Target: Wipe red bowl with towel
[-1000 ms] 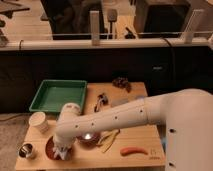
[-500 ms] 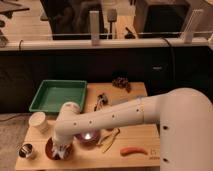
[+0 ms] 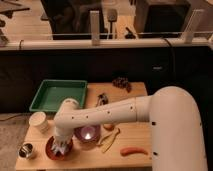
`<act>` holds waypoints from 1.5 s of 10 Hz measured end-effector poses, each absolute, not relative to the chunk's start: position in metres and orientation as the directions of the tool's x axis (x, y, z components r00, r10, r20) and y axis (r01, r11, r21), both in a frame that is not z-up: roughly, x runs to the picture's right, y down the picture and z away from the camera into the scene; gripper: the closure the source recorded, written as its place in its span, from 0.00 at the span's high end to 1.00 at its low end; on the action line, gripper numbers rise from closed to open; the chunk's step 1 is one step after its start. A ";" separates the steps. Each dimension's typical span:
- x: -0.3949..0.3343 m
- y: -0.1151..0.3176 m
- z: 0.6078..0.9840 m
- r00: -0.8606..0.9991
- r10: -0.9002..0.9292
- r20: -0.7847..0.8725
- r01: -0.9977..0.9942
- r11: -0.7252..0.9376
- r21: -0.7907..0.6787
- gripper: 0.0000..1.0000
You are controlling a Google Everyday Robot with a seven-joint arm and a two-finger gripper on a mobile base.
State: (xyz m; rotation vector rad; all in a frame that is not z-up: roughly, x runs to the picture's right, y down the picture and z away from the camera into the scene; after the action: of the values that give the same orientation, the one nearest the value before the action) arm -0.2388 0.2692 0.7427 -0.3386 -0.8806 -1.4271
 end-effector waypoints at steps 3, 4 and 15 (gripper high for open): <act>-0.261 0.266 0.743 -0.145 -0.717 0.682 0.930 0.136 0.341 0.00; -0.268 0.267 0.740 -0.166 -0.717 0.677 0.925 0.124 0.359 0.00; -0.234 0.302 0.722 -0.230 -0.613 0.756 0.944 0.047 0.326 0.00</act>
State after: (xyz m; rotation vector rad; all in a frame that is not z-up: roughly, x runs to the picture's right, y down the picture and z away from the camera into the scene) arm -0.2340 0.3024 0.7219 -0.4585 -0.9808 -1.5412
